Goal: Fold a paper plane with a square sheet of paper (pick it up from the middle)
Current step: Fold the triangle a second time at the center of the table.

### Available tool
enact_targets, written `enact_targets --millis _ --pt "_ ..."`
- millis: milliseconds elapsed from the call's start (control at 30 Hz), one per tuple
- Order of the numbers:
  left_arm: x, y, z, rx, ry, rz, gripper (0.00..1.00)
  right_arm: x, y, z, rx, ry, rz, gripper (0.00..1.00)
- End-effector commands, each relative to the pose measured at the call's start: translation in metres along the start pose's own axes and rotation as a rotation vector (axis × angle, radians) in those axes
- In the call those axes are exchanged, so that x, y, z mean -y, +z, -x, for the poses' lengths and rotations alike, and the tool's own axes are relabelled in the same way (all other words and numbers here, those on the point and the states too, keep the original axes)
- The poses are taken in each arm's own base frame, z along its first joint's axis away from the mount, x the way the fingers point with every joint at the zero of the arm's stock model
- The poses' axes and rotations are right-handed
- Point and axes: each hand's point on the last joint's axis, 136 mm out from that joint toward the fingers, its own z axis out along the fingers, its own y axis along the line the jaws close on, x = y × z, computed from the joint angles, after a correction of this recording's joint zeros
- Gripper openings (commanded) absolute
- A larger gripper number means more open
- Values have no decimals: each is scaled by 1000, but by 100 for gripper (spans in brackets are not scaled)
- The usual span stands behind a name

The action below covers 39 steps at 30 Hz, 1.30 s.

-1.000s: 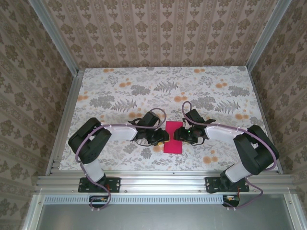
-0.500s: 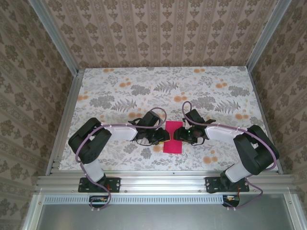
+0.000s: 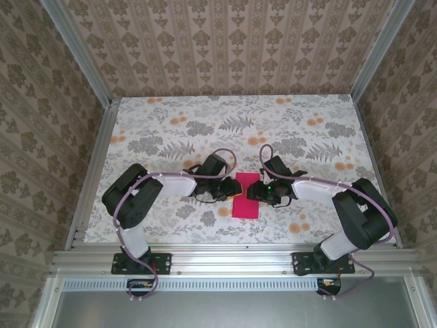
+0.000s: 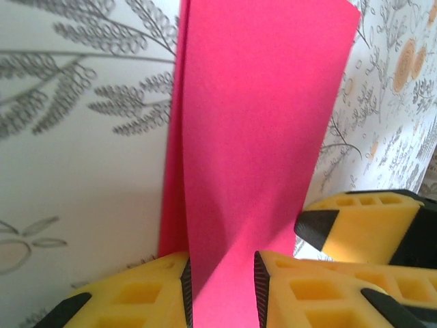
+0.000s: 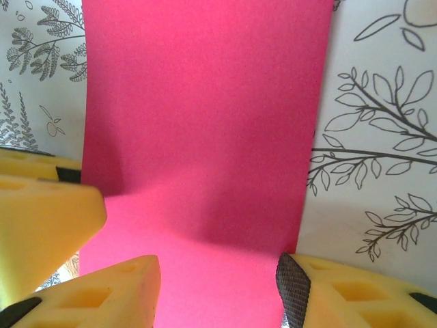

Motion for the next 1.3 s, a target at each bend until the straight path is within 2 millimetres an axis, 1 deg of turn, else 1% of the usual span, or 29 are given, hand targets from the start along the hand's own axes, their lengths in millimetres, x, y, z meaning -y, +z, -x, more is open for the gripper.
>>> enact_targets --millis 0,133,200,300,433,533,633,733,767,867,967,1067,1133,1167,1233,1267 --pt "11 1 13 8 -9 -40 29 19 7 -20 -63 38 -48 53" --pt "12 -1 19 16 -12 -52 25 16 6 -18 -59 31 -38 53" --pt "13 -2 21 17 -11 -57 20 15 5 -18 -60 28 -35 53" --pt "14 -3 21 14 -4 -63 15 13 3 -16 -54 23 -30 53" --pt "13 -3 20 8 -4 -62 5 11 -2 -15 -45 11 -30 53" --pt "12 -4 18 3 -2 -59 0 5 -11 -12 -16 6 -12 54" --pt "14 -9 17 7 10 -57 0 -3 -28 -7 29 -19 8 56" --pt "13 -15 16 12 20 -40 0 -7 -51 -2 99 -52 4 63" --pt "12 -17 16 10 25 -42 0 -6 -59 -1 123 -64 -4 67" --pt "12 -23 16 3 35 -45 0 -5 -85 4 210 -98 -27 81" --pt "10 -27 15 -10 43 -47 0 -1 -108 9 291 -122 -67 99" --pt "7 -30 14 -20 52 -40 0 -3 -123 15 352 -144 -56 100" --pt "6 -31 13 -30 53 -41 0 -5 -127 19 393 -116 -25 100" --pt "4 -31 13 -32 50 -39 0 -6 -128 20 411 -98 -6 100" --pt "2 -32 13 -33 46 -36 0 -12 -126 22 441 -130 48 100" --pt "1 -32 12 -37 48 -36 0 -19 -123 20 441 -149 103 100"
